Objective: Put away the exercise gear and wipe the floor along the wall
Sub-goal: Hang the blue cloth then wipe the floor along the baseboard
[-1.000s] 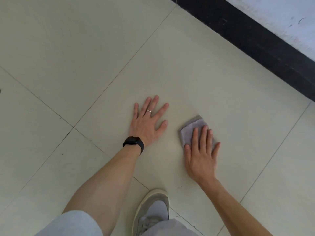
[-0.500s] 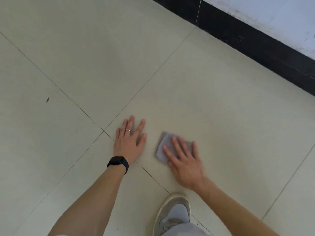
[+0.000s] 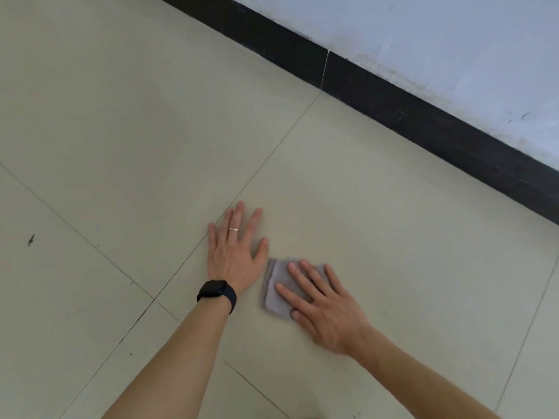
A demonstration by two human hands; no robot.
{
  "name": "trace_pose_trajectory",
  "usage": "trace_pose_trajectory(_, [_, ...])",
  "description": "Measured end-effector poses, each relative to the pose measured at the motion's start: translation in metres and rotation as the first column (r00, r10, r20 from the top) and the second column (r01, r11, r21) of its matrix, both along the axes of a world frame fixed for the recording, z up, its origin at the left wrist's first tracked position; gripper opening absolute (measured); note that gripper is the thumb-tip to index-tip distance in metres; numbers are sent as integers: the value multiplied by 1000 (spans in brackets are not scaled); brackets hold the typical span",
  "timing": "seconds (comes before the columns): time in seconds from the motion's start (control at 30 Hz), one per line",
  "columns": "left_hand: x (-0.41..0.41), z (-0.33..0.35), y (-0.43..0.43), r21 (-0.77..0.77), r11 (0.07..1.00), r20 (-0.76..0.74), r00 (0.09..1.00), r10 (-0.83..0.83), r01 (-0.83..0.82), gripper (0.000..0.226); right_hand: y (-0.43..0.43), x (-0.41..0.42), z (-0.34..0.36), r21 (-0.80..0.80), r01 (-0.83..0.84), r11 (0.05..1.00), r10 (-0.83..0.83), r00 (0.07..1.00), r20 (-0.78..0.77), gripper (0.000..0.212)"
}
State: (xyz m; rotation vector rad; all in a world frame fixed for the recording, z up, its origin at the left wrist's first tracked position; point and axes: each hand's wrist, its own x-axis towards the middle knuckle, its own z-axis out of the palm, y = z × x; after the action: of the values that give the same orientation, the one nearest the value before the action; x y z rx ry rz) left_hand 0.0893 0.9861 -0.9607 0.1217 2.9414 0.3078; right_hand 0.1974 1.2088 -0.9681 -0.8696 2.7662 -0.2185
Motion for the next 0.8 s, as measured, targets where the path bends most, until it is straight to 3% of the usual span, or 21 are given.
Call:
trace_pose_trajectory(0.07, [-19, -7, 6, -9, 1000, 27, 1000, -10, 10, 67, 25, -34, -2, 22, -27, 999, 27, 999, -20, 54])
trace_pose_trajectory(0.13, [-27, -13, 6, -29, 999, 31, 999, -20, 21, 69, 51, -75, -5, 52, 271, 961, -268, 962, -55, 55])
trace_pose_trajectory(0.23, [-27, -16, 5, -45, 999, 23, 1000, -9, 10, 69, 88, -126, 0, 95, 748, 657, -754, 655, 55, 56])
trace_pose_trajectory(0.3, [-27, -15, 5, -43, 999, 29, 1000, -7, 9, 69, 86, -141, 2, 100, 864, 494, -869, 489, 71, 58])
trace_pose_trajectory(0.33, [-28, -15, 5, -43, 999, 28, 1000, -7, 9, 69, 75, -141, 1, 99, 881, 462, -886, 462, 25, 59])
trace_pose_trajectory(0.37, [-28, -15, 5, -42, 999, 28, 1000, -6, 7, 69, 62, -135, 0, 97, 872, 479, -875, 483, -16, 60])
trace_pose_trajectory(0.4, [-29, -14, 5, -45, 999, 29, 1000, -3, 4, 69, 48, -128, 2, 94, 824, 558, -826, 563, -28, 61])
trace_pose_trajectory(0.47, [-29, -14, 5, -63, 998, 34, 999, -2, 4, 69, 42, -113, 2, 82, 564, 821, -567, 824, 5, 59])
trace_pose_trajectory(0.5, [-28, -14, 5, -73, 997, 35, 999, -3, 6, 70, 53, -114, 2, 81, 434, 897, -436, 899, 22, 57])
trace_pose_trajectory(0.53, [-27, -16, 4, -82, 997, 33, 999, -6, 9, 70, 69, -124, 3, 79, 379, 922, -383, 923, 33, 56])
trace_pose_trajectory(0.57, [-28, -17, 3, -91, 996, 32, 999, -9, 12, 70, 86, -137, 1, 84, 426, 901, -430, 902, 34, 56])
trace_pose_trajectory(0.6, [-28, -18, 3, -98, 995, 34, 999, -11, 14, 70, 100, -153, 3, 84, 554, 828, -557, 830, 28, 57])
trace_pose_trajectory(0.63, [-29, -18, 2, -103, 995, 37, 999, -10, 13, 70, 108, -172, -2, 64, 725, 685, -728, 685, 33, 57])
trace_pose_trajectory(0.7, [-28, -18, 2, -105, 994, 36, 999, -8, 12, 71, 107, -212, -2, 13, 951, 309, -950, 308, 57, 58])
trace_pose_trajectory(0.73, [-28, -18, 2, -104, 994, 34, 999, -10, 13, 71, 97, -231, -1, -1, 985, 171, -984, 170, 52, 59])
trace_pose_trajectory(0.77, [-29, -18, 2, -103, 995, 35, 999, -13, 17, 71, 87, -246, 3, -3, 995, 95, -994, 95, 52, 62])
trace_pose_trajectory(0.8, [-29, -17, 2, -99, 995, 37, 999, -16, 20, 71, 78, -257, 8, 27, 994, 102, -991, 99, 86, 65])
